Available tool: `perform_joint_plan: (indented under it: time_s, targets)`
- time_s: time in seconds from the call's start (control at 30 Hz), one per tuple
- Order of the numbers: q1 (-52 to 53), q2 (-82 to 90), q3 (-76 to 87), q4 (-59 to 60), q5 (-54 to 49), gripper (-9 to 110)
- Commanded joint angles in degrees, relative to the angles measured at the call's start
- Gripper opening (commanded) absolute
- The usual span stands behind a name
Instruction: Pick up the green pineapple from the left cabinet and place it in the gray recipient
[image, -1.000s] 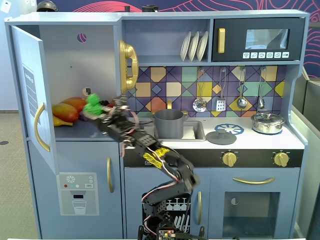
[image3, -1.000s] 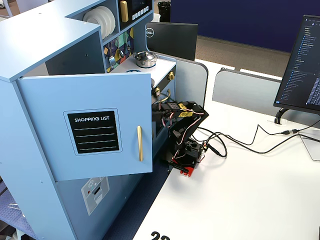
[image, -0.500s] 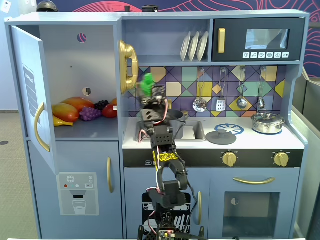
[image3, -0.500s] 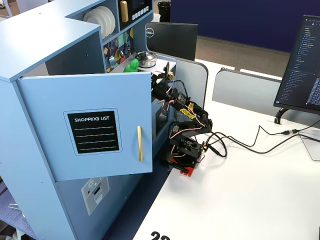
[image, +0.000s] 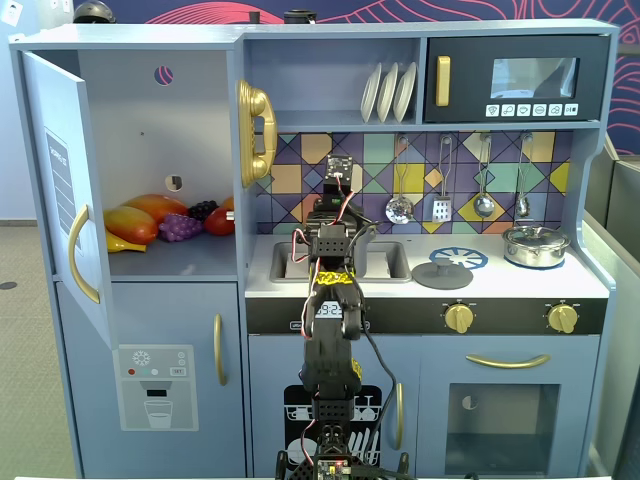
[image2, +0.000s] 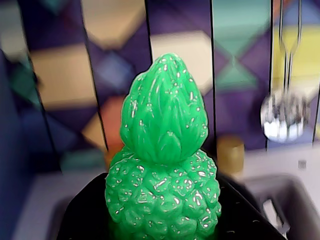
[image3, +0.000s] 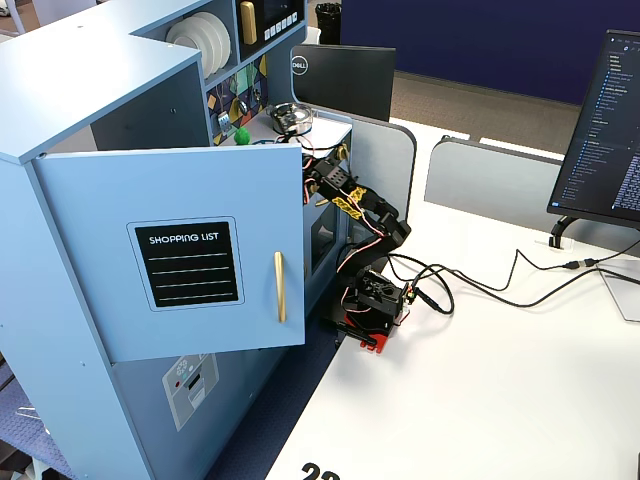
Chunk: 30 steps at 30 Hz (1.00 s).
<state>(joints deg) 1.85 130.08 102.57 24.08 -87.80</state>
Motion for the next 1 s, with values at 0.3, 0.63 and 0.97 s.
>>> perform_joint_plan:
  time_s: [0.3, 0.63, 0.97]
  targets:
    - [0.4, -11.5, -11.3, -1.9, -2.1, 17]
    - [1.8, -6.2, -10.6, 0.9, -1.4, 27]
    - [1.2, 24.4, 3.2, 38.7, 1.6, 5]
